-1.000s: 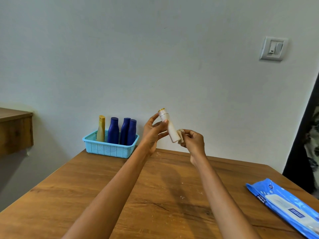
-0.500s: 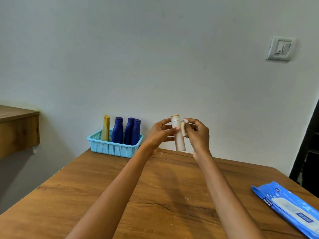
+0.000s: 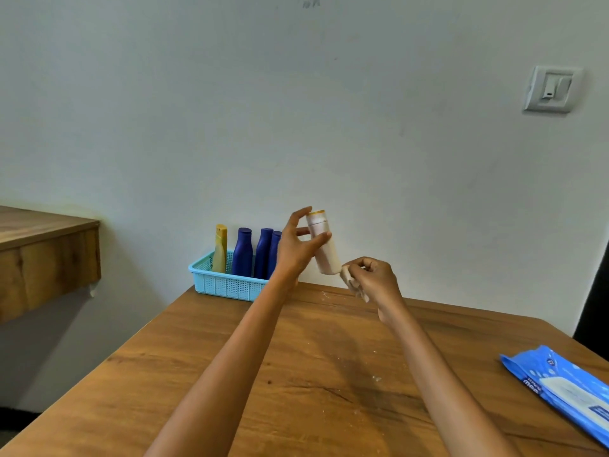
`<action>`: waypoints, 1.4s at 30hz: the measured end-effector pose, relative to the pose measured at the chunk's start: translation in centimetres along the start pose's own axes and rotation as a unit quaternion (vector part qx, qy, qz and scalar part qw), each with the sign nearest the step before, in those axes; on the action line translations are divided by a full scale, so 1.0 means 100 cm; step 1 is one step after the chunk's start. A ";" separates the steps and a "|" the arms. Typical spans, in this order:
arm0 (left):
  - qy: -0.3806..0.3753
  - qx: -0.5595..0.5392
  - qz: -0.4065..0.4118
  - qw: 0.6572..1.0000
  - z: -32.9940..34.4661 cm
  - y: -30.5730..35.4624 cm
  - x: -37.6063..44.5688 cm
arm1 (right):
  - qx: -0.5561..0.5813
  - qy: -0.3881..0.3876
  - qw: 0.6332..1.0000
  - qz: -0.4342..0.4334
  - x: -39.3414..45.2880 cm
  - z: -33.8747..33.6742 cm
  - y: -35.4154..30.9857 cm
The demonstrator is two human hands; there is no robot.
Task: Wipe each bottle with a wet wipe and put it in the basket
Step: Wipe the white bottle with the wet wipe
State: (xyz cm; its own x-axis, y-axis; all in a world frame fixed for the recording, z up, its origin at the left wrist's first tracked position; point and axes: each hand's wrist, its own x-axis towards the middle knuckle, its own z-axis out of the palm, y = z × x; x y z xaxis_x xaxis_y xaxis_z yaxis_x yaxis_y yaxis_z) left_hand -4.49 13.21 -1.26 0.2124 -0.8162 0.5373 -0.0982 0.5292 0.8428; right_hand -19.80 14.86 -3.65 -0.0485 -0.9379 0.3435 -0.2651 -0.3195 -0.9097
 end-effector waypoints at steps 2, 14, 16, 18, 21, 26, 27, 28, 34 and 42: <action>0.007 0.025 0.007 1.000 -0.016 -0.001 0.002 | 0.005 -0.003 1.000 0.006 -0.003 0.009 0.001; 0.058 0.160 0.006 0.985 -0.094 -0.006 0.019 | 0.171 0.004 0.983 0.069 0.030 0.097 -0.026; 0.063 0.178 0.004 0.982 -0.104 -0.016 0.022 | 0.193 -0.001 0.977 0.086 0.034 0.106 -0.024; 0.074 0.190 0.001 0.979 -0.111 -0.027 0.023 | 0.207 -0.002 0.973 0.101 0.037 0.113 -0.019; 0.083 0.203 0.014 0.975 -0.114 -0.041 0.024 | 0.217 -0.003 0.969 0.116 0.041 0.125 -0.012; 0.095 0.226 0.028 0.969 -0.100 -0.057 0.033 | 0.214 0.030 0.968 0.124 0.055 0.146 -0.006; 0.097 0.237 0.023 0.966 -0.095 -0.058 0.036 | 0.209 0.038 0.969 0.123 0.058 0.150 -0.005; 0.097 0.251 0.017 0.963 -0.092 -0.059 0.037 | 0.205 0.044 0.970 0.123 0.061 0.153 -0.004; 0.099 0.303 0.005 0.948 -0.075 -0.075 0.046 | 0.223 0.054 0.961 0.155 0.069 0.166 0.004; 0.091 0.360 0.017 0.928 -0.065 -0.096 0.040 | 0.233 0.062 0.954 0.179 0.072 0.169 0.016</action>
State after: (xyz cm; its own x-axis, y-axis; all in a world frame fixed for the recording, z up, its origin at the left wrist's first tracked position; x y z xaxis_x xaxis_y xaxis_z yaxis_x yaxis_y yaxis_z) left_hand 3.59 6.41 -7.42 0.3524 -0.7142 0.6048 -0.7178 0.2084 0.6643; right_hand -4.30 5.26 -6.60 -0.1760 -0.9843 -0.0102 0.2458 -0.0339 -0.9687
